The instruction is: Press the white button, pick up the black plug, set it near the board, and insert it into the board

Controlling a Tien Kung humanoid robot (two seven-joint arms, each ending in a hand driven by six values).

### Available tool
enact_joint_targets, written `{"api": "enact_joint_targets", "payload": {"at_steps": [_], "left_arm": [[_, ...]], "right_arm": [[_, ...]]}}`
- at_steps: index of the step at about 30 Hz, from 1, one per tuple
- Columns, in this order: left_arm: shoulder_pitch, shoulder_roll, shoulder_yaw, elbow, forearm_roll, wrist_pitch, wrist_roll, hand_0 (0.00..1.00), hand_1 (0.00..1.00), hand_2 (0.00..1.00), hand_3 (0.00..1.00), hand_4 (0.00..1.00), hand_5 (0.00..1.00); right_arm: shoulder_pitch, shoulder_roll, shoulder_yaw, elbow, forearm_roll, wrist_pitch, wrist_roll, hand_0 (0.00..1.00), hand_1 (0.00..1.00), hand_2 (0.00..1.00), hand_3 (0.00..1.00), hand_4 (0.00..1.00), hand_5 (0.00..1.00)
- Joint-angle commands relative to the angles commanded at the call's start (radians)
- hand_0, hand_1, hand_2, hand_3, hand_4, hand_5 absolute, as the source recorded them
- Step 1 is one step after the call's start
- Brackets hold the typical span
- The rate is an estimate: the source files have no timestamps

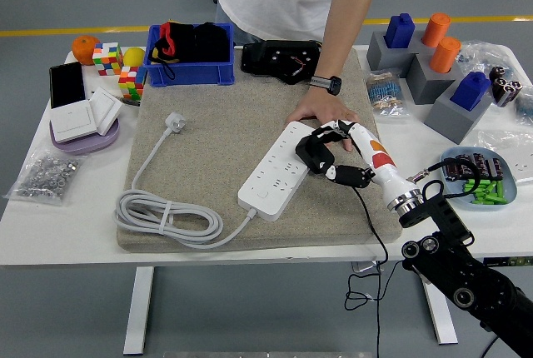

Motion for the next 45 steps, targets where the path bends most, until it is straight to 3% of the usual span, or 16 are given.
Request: {"api": "enact_joint_targets", "payload": {"at_steps": [11,20,36,45], "left_arm": [[-0.005,-0.003,0.0,0.0,-0.004,0.001,-0.002,0.683,0.675,0.656,0.678,0.517,0.208],[-0.008,-0.003,0.0,0.0,-0.012,0.002,-0.003,0.681,0.675,0.656,0.678,0.519,0.211],[-0.011,-0.002,-0.001,0.0,-0.013,0.001,-0.002,0.681,0.675,0.656,0.677,0.518,0.204],[-0.01,-0.002,-0.006,0.0,0.001,-0.001,-0.001,0.68,0.675,0.656,0.678,0.518,0.2]], "right_arm": [[-0.008,0.024,-0.023,-0.037,-0.02,0.0,0.002,0.666,0.591,0.529,0.612,0.774,0.061],[0.036,0.062,-0.041,-0.091,-0.025,-0.004,0.009,0.67,0.59,0.529,0.613,0.775,0.061],[0.062,0.054,-0.041,-0.127,-0.033,-0.005,0.01,0.67,0.591,0.523,0.609,0.771,0.062],[0.079,0.076,-0.051,-0.152,-0.034,-0.006,0.013,0.671,0.592,0.523,0.609,0.77,0.062]]}}
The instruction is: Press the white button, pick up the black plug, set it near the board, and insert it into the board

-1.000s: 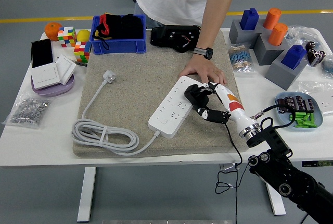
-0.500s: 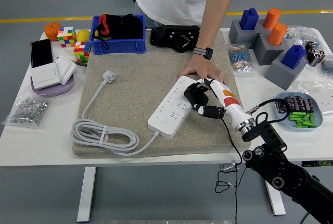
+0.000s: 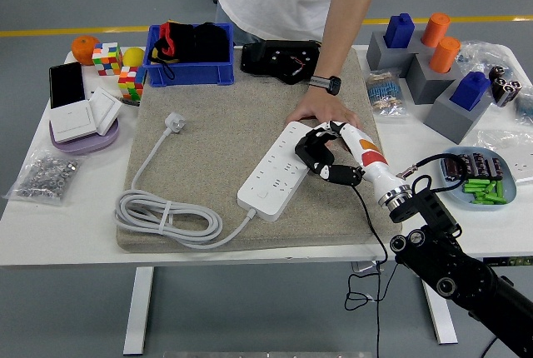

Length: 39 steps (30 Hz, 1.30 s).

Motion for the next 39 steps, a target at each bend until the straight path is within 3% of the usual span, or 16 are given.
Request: {"api": "enact_joint_targets", "payload": {"at_steps": [15,29,34,39], "left_arm": [[-0.001,0.0,-0.003,0.0,0.008,-0.001,0.001,0.68,0.675,0.656,0.677,0.518,0.201],[0.004,0.001,0.0,0.0,0.01,-0.003,0.002,0.68,0.675,0.656,0.677,0.517,0.201],[0.008,0.002,0.002,0.0,0.005,-0.002,0.002,0.679,0.675,0.656,0.677,0.516,0.204],[0.012,0.002,-0.002,0.0,0.007,-0.002,0.003,0.679,0.675,0.656,0.677,0.516,0.205]], "right_arm": [[0.031,0.021,-0.072,-0.028,0.011,0.001,0.008,0.673,0.592,0.523,0.608,0.769,0.064],[0.1,0.021,-0.116,-0.128,0.033,0.004,0.021,0.675,0.592,0.523,0.608,0.768,0.063],[0.089,0.021,-0.114,-0.092,0.034,0.006,0.016,0.677,0.592,0.523,0.608,0.765,0.064],[0.082,0.009,-0.077,0.003,0.03,0.006,0.007,0.679,0.592,0.524,0.608,0.767,0.063]]}}
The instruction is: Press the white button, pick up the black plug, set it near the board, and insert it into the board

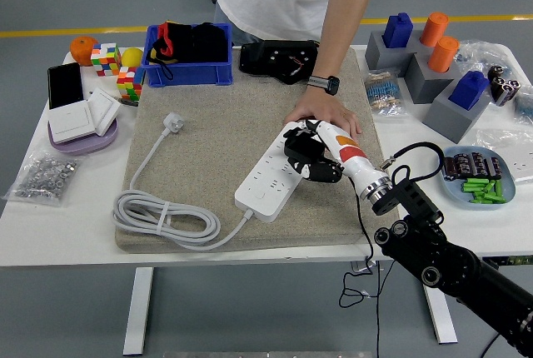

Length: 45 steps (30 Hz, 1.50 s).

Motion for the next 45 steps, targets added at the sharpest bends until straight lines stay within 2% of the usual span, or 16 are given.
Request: {"api": "enact_joint_targets", "payload": {"at_steps": [9,15,24,30,34,38,45], "left_arm": [[0.001,0.001,-0.003,0.0,0.01,-0.001,0.001,0.679,0.675,0.656,0.677,0.515,0.204],[-0.001,0.0,0.005,0.0,-0.008,0.001,-0.001,0.679,0.675,0.656,0.677,0.514,0.202],[-0.002,0.006,0.014,0.0,-0.026,0.002,-0.003,0.68,0.675,0.657,0.678,0.515,0.197],[-0.008,0.01,0.015,0.0,-0.026,0.002,-0.004,0.683,0.676,0.657,0.679,0.518,0.19],[-0.009,0.013,0.014,0.0,-0.027,0.003,-0.004,0.684,0.675,0.656,0.679,0.519,0.188],[-0.009,0.016,0.006,0.0,-0.02,0.003,-0.004,0.684,0.675,0.656,0.679,0.519,0.188],[-0.033,0.024,0.037,0.0,-0.032,-0.002,-0.004,0.684,0.675,0.656,0.679,0.521,0.188]], "right_arm": [[-0.006,-0.042,0.061,0.149,-0.007,0.004,-0.012,0.682,0.592,0.524,0.609,0.768,0.062],[-0.057,-0.074,0.112,0.222,-0.02,0.01,-0.026,0.682,0.592,0.524,0.608,0.768,0.062],[-0.24,-0.169,0.307,0.332,-0.044,0.026,-0.07,0.68,0.592,0.531,0.609,0.783,0.069],[-0.365,-0.21,0.45,0.389,-0.061,0.035,-0.088,0.684,0.599,0.536,0.611,0.791,0.073],[-0.447,-0.218,0.543,0.411,-0.071,0.042,-0.098,0.685,0.602,0.539,0.616,0.796,0.079],[-0.511,-0.206,0.63,0.433,-0.082,0.042,-0.103,0.685,0.602,0.539,0.616,0.796,0.079],[-0.55,-0.191,0.723,0.439,-0.098,0.04,-0.102,0.687,0.602,0.539,0.616,0.798,0.08]]}}
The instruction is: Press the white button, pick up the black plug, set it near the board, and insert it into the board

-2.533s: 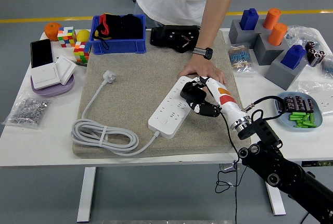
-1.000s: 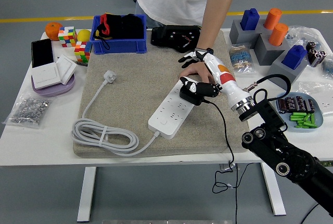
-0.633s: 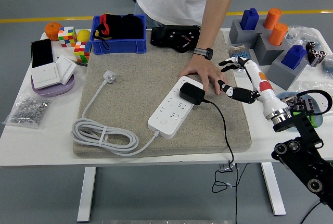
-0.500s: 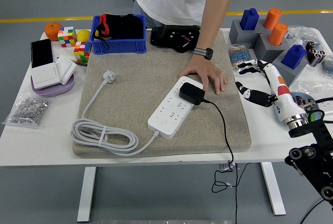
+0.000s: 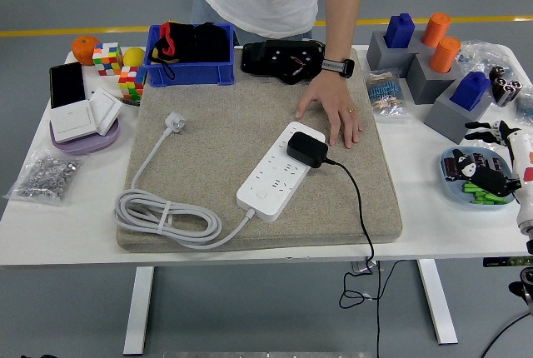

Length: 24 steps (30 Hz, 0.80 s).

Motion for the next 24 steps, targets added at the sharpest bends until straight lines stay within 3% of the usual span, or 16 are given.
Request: {"api": "enact_joint_targets", "payload": {"at_steps": [13,24], "left_arm": [[0.029,0.0,-0.031,0.0,0.009,0.007,-0.005,0.684,0.676,0.659,0.681,0.546,0.196],[0.042,-0.016,-0.022,0.0,-0.006,0.006,-0.01,0.683,0.676,0.658,0.68,0.549,0.194]], "right_arm": [[-0.081,0.041,0.121,0.018,-0.032,0.022,-0.031,0.698,0.615,0.558,0.63,0.831,0.124],[-0.126,0.083,0.199,0.027,-0.049,0.082,-0.091,0.698,0.624,0.581,0.646,0.848,0.14]]}}
